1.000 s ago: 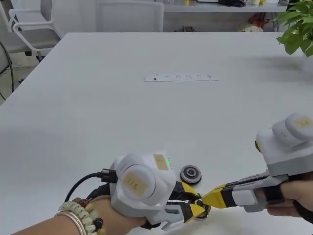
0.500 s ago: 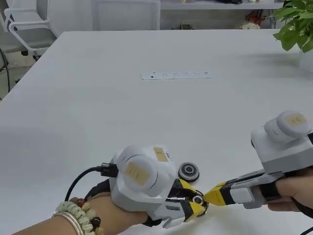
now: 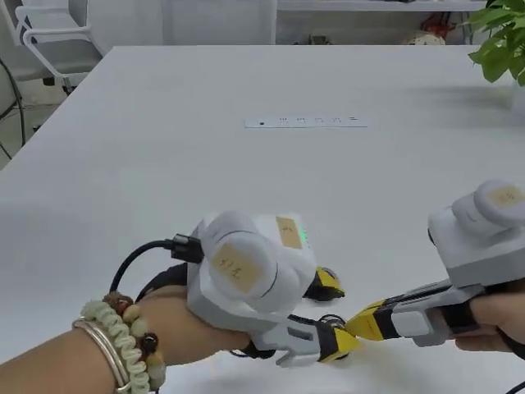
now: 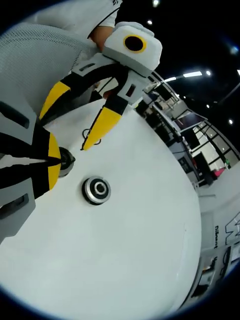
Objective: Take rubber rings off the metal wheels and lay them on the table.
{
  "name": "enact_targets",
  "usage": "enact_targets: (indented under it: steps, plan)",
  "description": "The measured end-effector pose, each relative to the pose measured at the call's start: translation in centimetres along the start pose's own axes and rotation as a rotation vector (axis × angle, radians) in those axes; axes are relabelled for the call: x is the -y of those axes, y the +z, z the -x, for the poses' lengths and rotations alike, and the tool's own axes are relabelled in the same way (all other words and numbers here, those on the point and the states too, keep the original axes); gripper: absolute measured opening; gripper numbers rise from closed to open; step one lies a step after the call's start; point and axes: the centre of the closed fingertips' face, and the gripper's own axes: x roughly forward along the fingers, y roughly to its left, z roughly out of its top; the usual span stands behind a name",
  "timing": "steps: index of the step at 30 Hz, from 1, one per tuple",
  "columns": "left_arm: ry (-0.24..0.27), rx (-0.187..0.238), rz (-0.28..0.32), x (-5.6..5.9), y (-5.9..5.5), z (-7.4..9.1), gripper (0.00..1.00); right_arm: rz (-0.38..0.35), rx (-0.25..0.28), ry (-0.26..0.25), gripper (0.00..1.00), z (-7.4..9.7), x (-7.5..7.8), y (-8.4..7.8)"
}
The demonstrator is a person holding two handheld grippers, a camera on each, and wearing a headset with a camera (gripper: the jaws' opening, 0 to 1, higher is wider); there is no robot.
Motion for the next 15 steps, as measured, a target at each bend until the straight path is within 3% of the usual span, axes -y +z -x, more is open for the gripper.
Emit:
enact_targets:
  steps: [4, 8, 11, 15]
  plan:
    - [-0.020, 0.023, -0.022, 0.6, 1.3, 1.1, 0.39, 0.023, 0.000, 0.002, 0.00, 0.1, -0.6, 0.2]
    - [-0.001, 0.004, -0.056, 0.3, 1.1, 2.6, 0.44, 0.042, 0.005, 0.005, 0.00, 0.2, -1.1, 0.4]
    - [0.009, 0.015, -0.024, 0.3, 0.9, 4.0, 0.49, 0.053, 0.004, 0.002, 0.00, 0.2, -1.2, 0.5]
    - [0.065, 0.030, 0.007, -0.3, 0.4, 6.1, 0.56, 0.068, 0.013, 0.007, 0.00, 0.4, -1.8, 0.8]
